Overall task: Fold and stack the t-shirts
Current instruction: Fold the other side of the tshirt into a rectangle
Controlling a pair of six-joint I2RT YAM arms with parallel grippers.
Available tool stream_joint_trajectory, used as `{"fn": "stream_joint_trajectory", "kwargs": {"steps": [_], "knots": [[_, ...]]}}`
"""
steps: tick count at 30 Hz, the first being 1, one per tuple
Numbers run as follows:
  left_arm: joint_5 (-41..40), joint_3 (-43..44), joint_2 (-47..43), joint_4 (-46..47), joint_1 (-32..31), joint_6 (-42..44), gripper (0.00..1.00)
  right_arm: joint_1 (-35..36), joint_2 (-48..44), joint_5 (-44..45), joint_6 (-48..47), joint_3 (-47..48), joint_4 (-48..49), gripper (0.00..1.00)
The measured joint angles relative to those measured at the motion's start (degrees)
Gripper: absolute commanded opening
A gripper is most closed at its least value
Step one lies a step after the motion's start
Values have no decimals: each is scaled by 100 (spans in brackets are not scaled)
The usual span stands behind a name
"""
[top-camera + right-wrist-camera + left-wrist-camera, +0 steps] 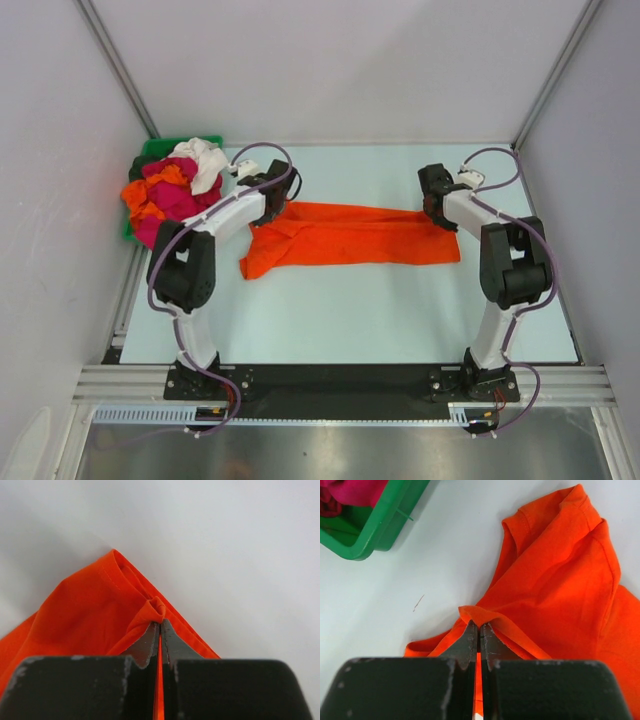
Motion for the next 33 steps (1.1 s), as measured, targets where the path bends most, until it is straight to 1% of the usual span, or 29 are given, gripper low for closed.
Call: {"fn": "stream_joint_trajectory", "kwargs": {"steps": [12,13,14,15,16,18,19,20,21,22,23,25,26,29,33], "knots": [[7,385,531,2,24,50,0,-20,485,-2,-44,382,0,0],[13,433,590,2,31,57,2,-22,538,0,-44,415,-7,0],[24,483,643,-4,37,63,10,-22,590,-2,-44,450,-9,0],[26,544,702,-15,48,92,15,-24,649,0,-44,487,-11,0],[31,608,761,-28,57,109,23,-24,708,-2,-44,529,-28,0],[42,726,859,-50,76,153,28,-24,800,-2,-42,614,-57,7],[42,756,883,-52,83,179,36,-24,826,-2,-42,647,-63,12],[44,780,896,-59,92,197,43,-24,839,-2,-46,667,-55,22],[37,787,896,-66,98,210,49,-24,837,0,-39,667,-57,27],[33,798,896,-83,103,236,58,-24,835,9,-48,667,-48,33],[33,807,896,-81,109,254,63,-24,831,24,-59,669,-37,43],[17,811,890,-87,111,291,74,-24,793,37,-83,669,-33,54],[17,811,883,-87,114,297,76,-20,756,48,-92,669,-31,60],[15,811,789,-96,114,306,79,31,485,92,-151,669,-31,67],[-9,802,442,-103,83,308,86,197,-109,175,-195,656,-33,67]]}}
